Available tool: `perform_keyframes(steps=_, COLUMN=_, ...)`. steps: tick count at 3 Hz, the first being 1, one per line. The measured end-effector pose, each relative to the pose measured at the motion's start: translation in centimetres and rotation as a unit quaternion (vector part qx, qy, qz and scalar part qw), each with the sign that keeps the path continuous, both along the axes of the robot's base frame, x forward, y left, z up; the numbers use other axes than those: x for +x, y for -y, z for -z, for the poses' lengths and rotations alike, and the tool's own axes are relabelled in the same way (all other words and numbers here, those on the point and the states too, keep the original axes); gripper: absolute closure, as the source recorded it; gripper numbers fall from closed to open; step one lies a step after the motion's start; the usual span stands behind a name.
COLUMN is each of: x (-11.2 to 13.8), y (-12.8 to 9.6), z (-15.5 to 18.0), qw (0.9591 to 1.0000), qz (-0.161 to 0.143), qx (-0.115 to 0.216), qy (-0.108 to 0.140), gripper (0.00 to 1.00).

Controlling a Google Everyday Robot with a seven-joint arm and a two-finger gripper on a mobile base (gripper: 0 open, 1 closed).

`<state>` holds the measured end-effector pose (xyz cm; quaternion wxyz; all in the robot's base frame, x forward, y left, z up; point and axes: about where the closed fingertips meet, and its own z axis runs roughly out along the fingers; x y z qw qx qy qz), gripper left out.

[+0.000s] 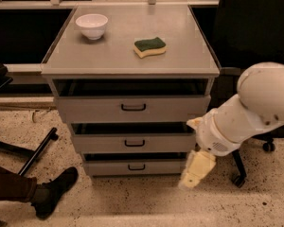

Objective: Open middle drawer

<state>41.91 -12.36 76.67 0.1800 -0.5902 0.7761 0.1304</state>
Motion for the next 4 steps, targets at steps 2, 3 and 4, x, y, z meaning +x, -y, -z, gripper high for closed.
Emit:
perform_keyframes(steps=2, x=1.8, y=-6.8, z=12.8, qw=0.9876, qz=0.023, qx=0.154, qy=-0.021, gripper=0.0)
perform_keyframes(steps=3, x=5.7, y=-10.0, z=16.9, qw=0.9753, qz=0.048, qx=0.216, qy=0.009, gripper=0.0)
perform_keyframes(steps=4, x=5.7, y=-10.0, z=16.9, qw=0.9753, qz=0.048, qx=0.216, qy=0.009, gripper=0.0)
